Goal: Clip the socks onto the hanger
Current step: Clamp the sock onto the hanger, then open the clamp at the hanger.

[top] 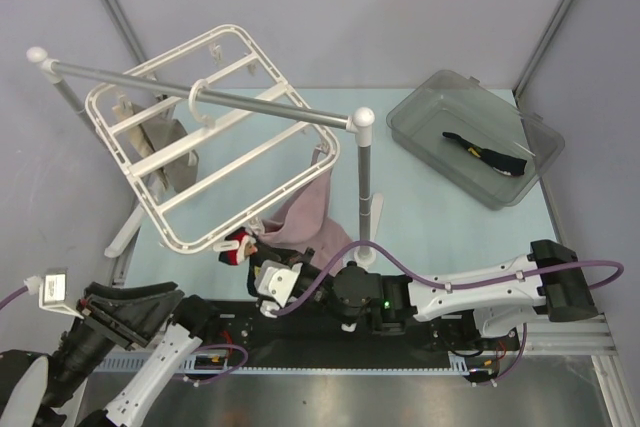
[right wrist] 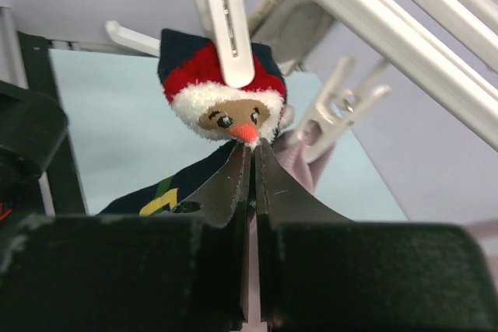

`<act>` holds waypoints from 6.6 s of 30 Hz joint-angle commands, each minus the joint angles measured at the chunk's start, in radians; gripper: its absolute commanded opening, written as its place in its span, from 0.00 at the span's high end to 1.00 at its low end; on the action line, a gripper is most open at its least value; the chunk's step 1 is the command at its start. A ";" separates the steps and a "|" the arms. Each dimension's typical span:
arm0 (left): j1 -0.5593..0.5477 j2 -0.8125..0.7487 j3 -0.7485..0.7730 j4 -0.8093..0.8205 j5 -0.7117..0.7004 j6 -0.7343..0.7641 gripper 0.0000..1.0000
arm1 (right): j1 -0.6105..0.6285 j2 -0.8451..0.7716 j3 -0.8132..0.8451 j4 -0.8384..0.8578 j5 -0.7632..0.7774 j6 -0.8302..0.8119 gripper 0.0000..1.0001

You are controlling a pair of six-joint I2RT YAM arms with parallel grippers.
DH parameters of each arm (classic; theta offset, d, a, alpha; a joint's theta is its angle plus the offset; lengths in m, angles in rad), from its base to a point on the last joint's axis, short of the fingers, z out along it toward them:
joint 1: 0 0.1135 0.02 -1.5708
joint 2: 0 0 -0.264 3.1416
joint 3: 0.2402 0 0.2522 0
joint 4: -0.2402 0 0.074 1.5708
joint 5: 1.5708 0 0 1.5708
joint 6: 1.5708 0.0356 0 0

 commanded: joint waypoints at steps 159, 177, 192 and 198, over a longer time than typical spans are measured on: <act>-0.004 0.348 -0.160 0.573 0.149 0.597 0.09 | -0.263 -0.096 -0.070 0.205 0.000 0.062 0.51; -0.004 0.495 -0.067 0.495 0.052 0.428 0.68 | -0.231 -0.160 -0.073 0.053 -0.028 0.108 0.48; -0.004 0.480 -0.042 0.455 0.061 0.374 0.77 | -0.007 -0.143 -0.068 -0.053 -0.031 0.105 0.27; -0.004 0.471 -0.031 0.425 0.055 0.383 0.77 | -0.006 -0.071 -0.016 0.079 -0.164 0.033 0.27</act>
